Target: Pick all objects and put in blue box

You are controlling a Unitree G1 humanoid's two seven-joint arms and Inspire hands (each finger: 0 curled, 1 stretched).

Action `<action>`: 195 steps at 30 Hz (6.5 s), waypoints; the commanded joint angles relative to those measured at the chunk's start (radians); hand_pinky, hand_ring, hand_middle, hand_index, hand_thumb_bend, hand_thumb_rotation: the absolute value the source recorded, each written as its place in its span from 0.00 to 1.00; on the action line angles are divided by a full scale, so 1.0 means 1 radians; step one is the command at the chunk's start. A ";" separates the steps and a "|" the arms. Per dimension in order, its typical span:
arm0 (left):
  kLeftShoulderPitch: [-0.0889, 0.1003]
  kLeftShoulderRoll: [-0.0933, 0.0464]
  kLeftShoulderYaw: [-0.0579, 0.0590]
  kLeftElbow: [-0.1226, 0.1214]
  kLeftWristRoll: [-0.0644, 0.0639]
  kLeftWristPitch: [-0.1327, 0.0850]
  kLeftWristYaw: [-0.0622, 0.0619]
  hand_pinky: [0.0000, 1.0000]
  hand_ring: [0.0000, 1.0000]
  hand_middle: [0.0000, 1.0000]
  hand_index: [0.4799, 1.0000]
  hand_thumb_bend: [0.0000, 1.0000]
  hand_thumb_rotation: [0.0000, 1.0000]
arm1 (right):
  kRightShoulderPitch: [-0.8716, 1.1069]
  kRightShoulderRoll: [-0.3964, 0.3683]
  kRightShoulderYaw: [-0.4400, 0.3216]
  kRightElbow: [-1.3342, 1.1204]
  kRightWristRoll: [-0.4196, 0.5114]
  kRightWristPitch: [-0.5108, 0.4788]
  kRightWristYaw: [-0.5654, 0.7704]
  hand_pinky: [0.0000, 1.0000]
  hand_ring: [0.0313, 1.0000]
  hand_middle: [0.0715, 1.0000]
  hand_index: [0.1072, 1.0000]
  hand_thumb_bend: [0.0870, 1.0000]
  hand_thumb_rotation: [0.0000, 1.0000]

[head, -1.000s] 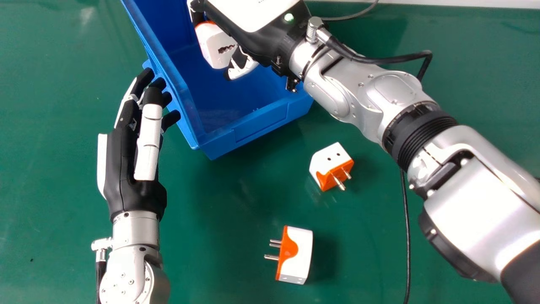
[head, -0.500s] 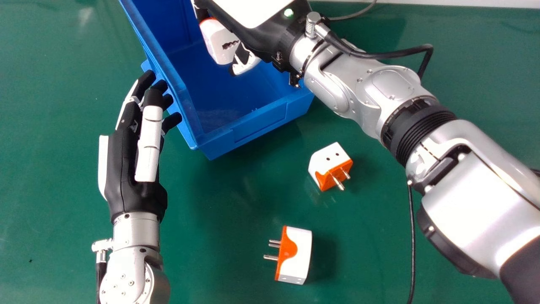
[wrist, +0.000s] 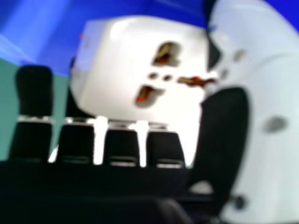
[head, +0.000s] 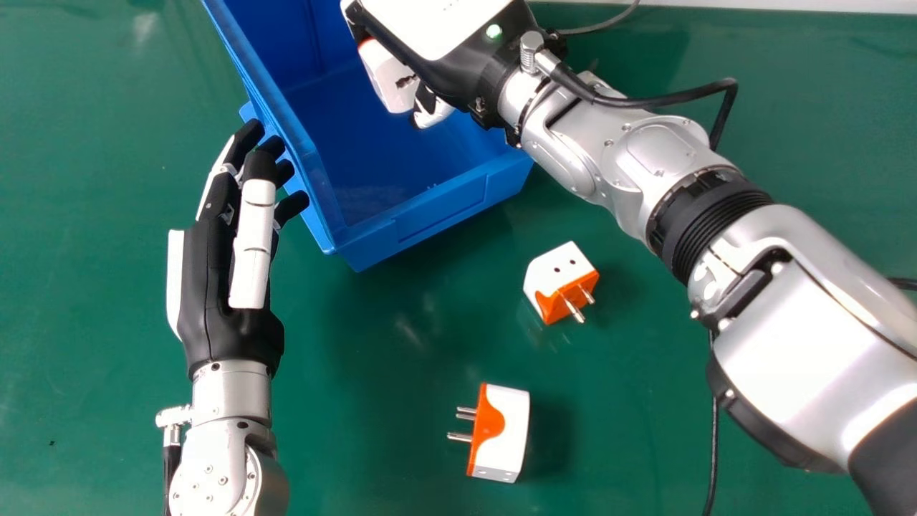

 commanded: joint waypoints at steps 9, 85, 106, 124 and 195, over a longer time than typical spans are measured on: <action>0.001 0.001 -0.010 -0.020 0.015 -0.012 0.001 0.80 0.86 0.87 0.74 0.69 0.77 | -0.062 -0.005 0.042 -0.013 -0.024 0.023 0.027 0.41 0.54 0.62 0.57 0.61 0.09; -0.020 0.020 0.025 -0.006 -0.021 0.002 -0.021 0.80 0.86 0.86 0.72 0.70 0.75 | 0.737 -0.517 -0.574 -1.274 0.125 0.409 0.402 0.97 1.00 1.00 1.00 1.00 0.44; -0.035 0.028 0.034 0.021 -0.019 -0.014 -0.033 0.81 0.86 0.87 0.75 0.68 0.76 | 0.596 -0.691 -0.510 -1.167 0.195 0.484 1.137 0.97 1.00 1.00 1.00 1.00 0.36; -0.035 0.026 0.038 0.018 -0.032 -0.009 -0.039 0.81 0.86 0.87 0.75 0.68 0.75 | 0.560 -0.704 -0.412 -0.992 0.199 0.350 1.252 0.93 0.95 0.98 0.97 1.00 0.29; -0.017 0.029 0.038 -0.010 -0.025 -0.001 -0.036 0.81 0.87 0.88 0.75 0.70 0.75 | 0.486 -0.511 -0.239 -0.201 0.205 0.053 0.371 0.77 0.81 0.84 0.82 0.83 0.15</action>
